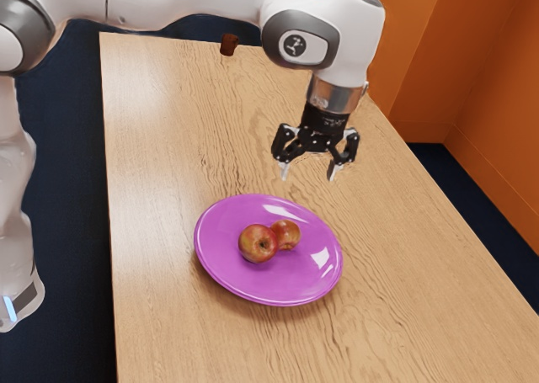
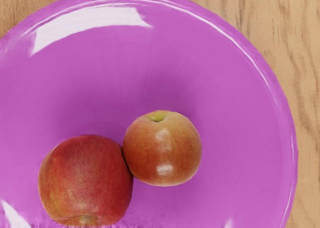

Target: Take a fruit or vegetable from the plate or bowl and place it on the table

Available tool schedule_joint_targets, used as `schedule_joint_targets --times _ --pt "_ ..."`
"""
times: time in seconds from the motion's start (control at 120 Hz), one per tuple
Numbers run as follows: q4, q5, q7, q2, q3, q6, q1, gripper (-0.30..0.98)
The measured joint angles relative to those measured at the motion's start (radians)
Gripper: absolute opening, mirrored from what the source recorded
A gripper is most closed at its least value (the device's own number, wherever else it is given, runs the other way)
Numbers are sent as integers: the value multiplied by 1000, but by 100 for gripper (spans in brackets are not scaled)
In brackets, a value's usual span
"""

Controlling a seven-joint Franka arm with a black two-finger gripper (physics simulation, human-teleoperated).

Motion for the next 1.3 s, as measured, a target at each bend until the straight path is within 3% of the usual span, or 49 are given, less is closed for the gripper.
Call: schedule_joint_targets --times 0.042,0.117,0.158,0.4,0.65,0.833,1.3 --pt "-63 -20 -39 -51 9 3 29 69" --pt "-172 -49 -102 -124 12 18 183 69" --pt "-218 -62 -134 -147 10 30 204 69" --pt "-346 -143 -278 -206 7 108 141 69" --pt "-365 -228 -370 -143 -3 174 74 69" --pt "-496 -285 -417 -205 -30 247 49 69" --pt "-522 -315 -475 -175 -32 320 79 69"
